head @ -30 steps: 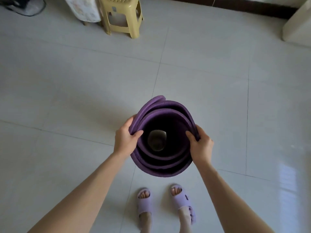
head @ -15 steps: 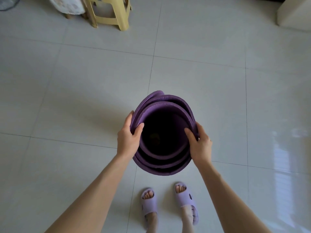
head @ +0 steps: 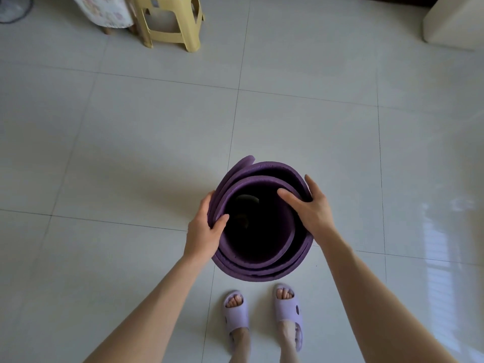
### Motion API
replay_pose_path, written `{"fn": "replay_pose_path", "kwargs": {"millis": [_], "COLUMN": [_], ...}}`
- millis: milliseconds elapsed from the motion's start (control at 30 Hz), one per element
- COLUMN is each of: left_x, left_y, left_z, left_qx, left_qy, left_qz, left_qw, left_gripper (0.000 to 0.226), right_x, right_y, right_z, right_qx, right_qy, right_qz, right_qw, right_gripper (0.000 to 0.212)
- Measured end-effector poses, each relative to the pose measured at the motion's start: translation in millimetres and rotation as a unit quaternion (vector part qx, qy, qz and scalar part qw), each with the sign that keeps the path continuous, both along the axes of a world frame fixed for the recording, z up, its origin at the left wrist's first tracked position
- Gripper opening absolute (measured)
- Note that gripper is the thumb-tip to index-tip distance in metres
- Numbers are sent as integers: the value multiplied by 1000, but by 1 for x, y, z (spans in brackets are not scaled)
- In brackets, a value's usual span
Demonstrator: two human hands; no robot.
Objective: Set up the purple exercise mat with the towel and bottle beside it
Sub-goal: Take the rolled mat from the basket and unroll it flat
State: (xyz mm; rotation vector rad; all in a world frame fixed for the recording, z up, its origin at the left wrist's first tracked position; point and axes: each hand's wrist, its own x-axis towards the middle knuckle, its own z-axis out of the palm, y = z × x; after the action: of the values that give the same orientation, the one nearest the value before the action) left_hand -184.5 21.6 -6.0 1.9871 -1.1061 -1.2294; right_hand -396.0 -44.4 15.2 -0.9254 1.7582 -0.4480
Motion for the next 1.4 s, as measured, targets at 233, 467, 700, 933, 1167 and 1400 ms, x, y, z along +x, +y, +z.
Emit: {"fn": "replay_pose_path", "kwargs": {"millis": [233, 467, 700, 933, 1167, 1400], "left_x": [-3, -13, -38, -52, -26, -11], "left_y": [25, 18, 42, 42, 14, 18], "left_z": [12, 16, 17, 30, 50, 17], "left_qx": [63, 176, 128, 75, 21, 36], "left_qy": [56, 168, 120, 44, -48, -104], "left_qz": [43, 135, 91, 64, 13, -71], "left_qw": [996, 960, 980, 994, 999, 991], "left_gripper": [53, 84, 59, 53, 48, 53], "right_x": [4, -8, -9, 3, 30, 38], "right_y": [14, 32, 60, 63, 55, 46], "right_z": [2, 7, 13, 24, 24, 2], "right_qx": [67, 163, 149, 115, 83, 130], "right_qy": [-31, -68, -59, -49, -115, -115], "right_qz": [17, 51, 40, 48, 9, 14], "right_qw": [997, 983, 986, 991, 990, 985], "right_gripper": [43, 68, 45, 60, 50, 88]}}
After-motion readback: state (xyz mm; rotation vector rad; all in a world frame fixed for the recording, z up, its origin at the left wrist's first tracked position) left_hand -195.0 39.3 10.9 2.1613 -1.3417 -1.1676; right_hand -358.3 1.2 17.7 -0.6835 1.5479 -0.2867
